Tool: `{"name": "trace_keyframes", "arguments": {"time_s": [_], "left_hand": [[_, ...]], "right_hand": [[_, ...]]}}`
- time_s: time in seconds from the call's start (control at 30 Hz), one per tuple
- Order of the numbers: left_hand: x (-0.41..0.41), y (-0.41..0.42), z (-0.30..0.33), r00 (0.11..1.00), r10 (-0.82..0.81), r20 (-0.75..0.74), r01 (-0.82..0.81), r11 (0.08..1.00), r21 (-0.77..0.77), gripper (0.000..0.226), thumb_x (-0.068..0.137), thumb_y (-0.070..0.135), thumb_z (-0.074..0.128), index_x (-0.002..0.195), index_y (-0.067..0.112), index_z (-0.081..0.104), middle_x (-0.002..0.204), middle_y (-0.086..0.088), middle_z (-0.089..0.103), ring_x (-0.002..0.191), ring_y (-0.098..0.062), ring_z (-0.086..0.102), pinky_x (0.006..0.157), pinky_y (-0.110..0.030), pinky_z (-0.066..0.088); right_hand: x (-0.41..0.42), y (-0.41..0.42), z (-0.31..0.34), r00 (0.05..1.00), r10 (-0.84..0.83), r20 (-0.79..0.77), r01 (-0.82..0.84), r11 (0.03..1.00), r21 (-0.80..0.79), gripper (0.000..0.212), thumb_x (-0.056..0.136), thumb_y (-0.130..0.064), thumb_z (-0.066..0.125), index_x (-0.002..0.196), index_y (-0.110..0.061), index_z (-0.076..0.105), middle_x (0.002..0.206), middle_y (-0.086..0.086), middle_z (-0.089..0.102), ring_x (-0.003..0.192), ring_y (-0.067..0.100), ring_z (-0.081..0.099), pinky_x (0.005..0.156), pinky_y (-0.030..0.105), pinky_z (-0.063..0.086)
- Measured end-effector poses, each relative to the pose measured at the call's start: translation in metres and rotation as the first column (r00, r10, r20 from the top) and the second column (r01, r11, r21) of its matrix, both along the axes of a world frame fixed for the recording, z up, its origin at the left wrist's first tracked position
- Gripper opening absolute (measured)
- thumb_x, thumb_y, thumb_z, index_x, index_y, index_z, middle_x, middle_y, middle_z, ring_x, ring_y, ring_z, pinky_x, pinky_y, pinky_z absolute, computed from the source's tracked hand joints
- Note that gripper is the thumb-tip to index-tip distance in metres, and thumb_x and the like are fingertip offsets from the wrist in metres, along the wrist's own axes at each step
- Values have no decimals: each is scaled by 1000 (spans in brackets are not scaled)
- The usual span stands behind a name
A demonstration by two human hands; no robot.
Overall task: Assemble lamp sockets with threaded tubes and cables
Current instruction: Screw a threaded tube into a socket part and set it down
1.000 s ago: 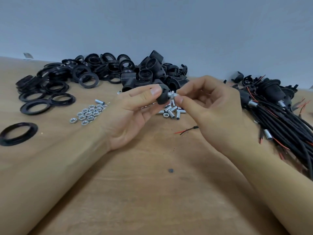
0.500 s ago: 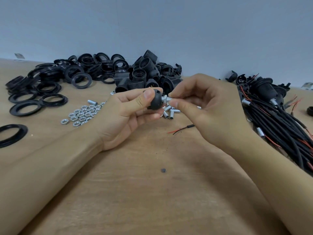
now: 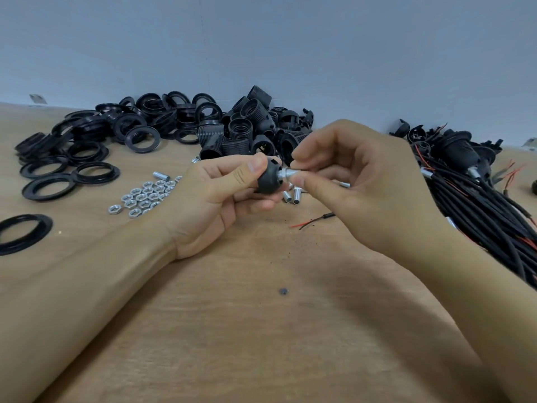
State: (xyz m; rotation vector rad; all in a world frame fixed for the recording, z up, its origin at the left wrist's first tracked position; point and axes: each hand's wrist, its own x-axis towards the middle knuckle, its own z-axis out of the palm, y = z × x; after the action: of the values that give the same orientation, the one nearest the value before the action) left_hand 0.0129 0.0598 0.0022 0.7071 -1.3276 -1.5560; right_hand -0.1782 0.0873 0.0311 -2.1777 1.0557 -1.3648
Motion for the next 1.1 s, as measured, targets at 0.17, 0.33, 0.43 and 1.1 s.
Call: {"name": "trace_keyframes", "arguments": {"time_s": [0.17,0.33,0.43,1.1], "left_hand": [[0,1,3,999,-3,45,1,998,56,40,81,50,62,81,15,81,80,-11,75,57,-5,64,53,-14,52],[0,2,5,997,12,79,-21,993,120,40,78,51,58,71,18,79,69,-9,72,50,-6,61,47,-15,50],[1,0,4,996,20,87,-31,992,122,38,79,49,59,74,18,80,72,-10,73,50,-5,59,47,-14,48],[2,-3,-2,995,-9,-101,7,1000,-13,35,68,9,75,102,17,76,106,-8,74,94,-22,71,78,-28,56]], "right_hand": [[1,3,-1,981,-96,-168,49,963,-267,8,83,2,70,84,-6,69,81,1,68,76,14,65,71,30,52],[2,3,0,967,-90,-237,3,939,-344,6,83,1,70,84,-5,69,80,0,67,75,11,61,70,18,48],[3,2,-2,991,-14,-135,-5,989,-145,8,85,-4,71,88,-11,67,83,-8,67,79,8,65,73,15,52],[2,-11,-18,999,-47,-11,49,974,223,32,99,-34,53,75,-13,62,60,1,60,52,20,58,48,32,52]]}}
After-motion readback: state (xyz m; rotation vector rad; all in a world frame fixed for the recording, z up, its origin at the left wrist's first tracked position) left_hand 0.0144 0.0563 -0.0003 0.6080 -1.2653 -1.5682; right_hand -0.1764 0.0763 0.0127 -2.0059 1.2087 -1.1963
